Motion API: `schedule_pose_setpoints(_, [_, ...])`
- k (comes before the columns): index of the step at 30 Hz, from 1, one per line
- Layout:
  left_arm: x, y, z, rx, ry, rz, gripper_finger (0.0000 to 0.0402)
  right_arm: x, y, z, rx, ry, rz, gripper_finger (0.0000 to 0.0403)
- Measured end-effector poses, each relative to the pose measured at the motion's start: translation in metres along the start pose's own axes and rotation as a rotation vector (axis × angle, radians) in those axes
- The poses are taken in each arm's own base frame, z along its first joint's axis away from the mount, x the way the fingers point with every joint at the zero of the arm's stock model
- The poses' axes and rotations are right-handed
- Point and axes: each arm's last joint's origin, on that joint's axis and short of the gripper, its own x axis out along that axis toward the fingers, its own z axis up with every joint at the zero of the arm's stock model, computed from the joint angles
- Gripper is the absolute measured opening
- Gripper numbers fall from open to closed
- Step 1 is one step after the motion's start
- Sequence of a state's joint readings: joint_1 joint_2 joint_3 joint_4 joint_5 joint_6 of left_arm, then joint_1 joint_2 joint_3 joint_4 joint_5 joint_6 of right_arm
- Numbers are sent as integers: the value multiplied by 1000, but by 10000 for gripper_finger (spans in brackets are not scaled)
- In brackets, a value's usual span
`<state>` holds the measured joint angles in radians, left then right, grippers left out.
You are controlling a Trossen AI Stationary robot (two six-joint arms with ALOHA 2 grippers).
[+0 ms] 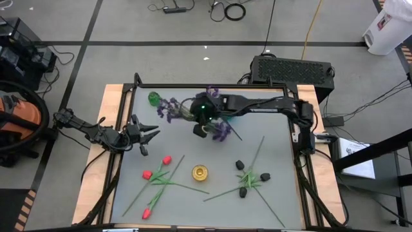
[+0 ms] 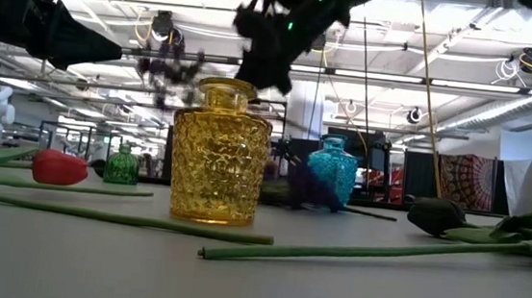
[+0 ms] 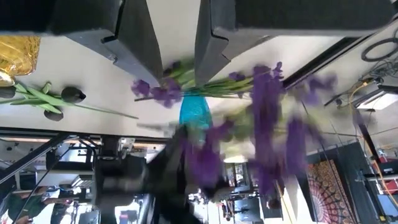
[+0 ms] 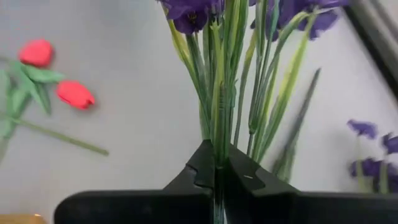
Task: Sort flowers into vase by color
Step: Put the bottom left violet flower into the yellow vase
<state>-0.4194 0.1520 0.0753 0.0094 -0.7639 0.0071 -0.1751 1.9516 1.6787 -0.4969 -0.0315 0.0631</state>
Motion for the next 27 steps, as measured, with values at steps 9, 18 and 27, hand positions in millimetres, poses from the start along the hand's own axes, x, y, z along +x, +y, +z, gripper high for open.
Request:
schedule_pose_setpoints(9, [0, 0, 0, 0, 0, 0, 102, -81, 22, 27, -75, -204, 43, 0])
schedule_pose_setpoints(18, [0, 0, 0, 0, 0, 0, 102, -169, 50, 35, -214, -399, 94, 0])
schedule_pose_setpoints(27, [0, 0, 0, 0, 0, 0, 102, -244, 60, 19, -259, -513, 18, 0])
